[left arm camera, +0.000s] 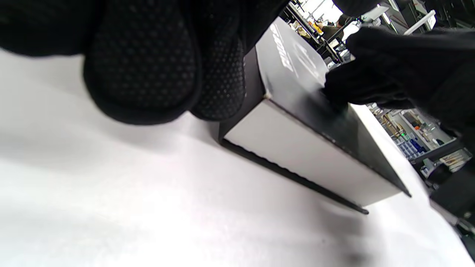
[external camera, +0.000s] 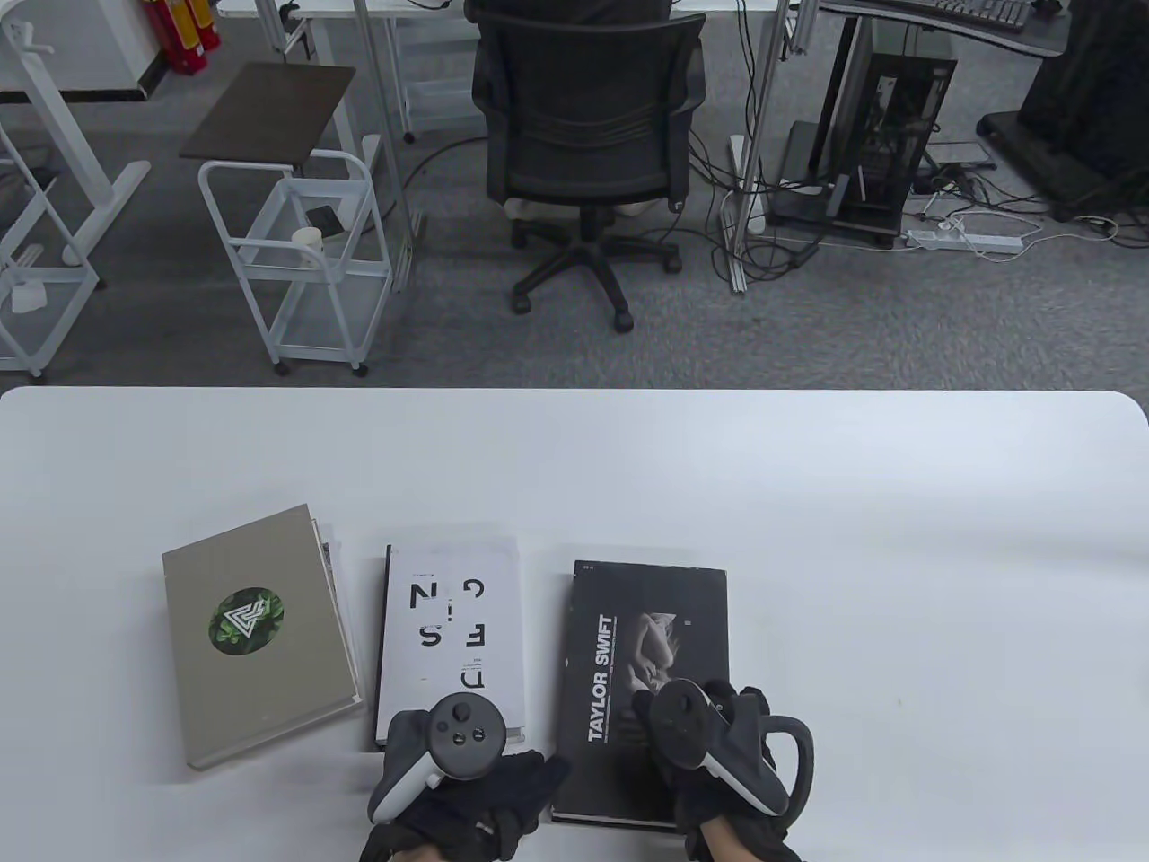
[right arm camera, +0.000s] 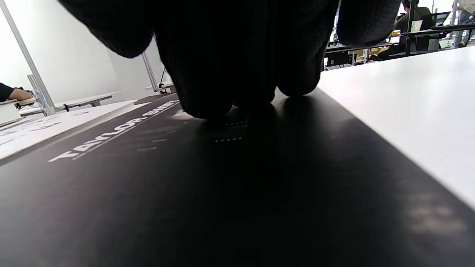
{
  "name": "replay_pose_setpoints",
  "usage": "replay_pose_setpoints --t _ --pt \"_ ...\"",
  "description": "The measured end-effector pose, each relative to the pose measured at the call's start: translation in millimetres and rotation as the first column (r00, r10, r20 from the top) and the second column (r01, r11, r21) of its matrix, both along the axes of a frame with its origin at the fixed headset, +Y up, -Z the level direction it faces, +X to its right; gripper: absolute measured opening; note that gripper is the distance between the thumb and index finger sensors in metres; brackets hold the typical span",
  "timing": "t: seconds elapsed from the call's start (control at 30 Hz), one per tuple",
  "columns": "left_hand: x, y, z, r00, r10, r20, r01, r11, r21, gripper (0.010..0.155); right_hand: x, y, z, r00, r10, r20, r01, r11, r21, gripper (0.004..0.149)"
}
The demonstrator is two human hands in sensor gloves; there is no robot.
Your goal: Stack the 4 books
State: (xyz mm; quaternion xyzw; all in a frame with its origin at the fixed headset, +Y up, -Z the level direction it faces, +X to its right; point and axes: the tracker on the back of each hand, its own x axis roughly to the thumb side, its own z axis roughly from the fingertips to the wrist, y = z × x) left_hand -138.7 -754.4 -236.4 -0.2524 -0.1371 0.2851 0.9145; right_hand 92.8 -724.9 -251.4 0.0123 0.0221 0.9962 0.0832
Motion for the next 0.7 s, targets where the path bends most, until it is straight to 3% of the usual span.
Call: replay_pose_setpoints --t 0.1,0.23,0.4,0.57,0.7 --pt "4 -2 2 0.999 -0.035 0.017 0.035 0.999 0.007 0.073 4 0 2 1.000 -0.031 0.004 0.031 0.999 0.030 0.051" --pt "9 -6 2 0.999 -0.039 0.029 0.039 0.999 -0.019 0.075 19 0 4 0.993 -0.063 0.100 0.055 0.995 0.086 0.057" --pt "11 -13 5 1.000 0.003 0.020 -0.003 1.000 -0.022 0.075 41 -8 0 0.973 -0.053 0.226 0.053 0.999 0.005 0.083" --pt "9 -21 2 0.999 0.028 -0.024 -0.030 0.995 -0.100 0.076 55 -21 -5 0.952 -0.103 0.287 0.145 0.981 -0.127 0.090" --pt "10 -23 0 0.999 0.026 -0.045 -0.031 0.994 -0.101 0.075 56 -27 -7 0.948 -0.121 0.294 0.174 0.971 -0.163 0.090"
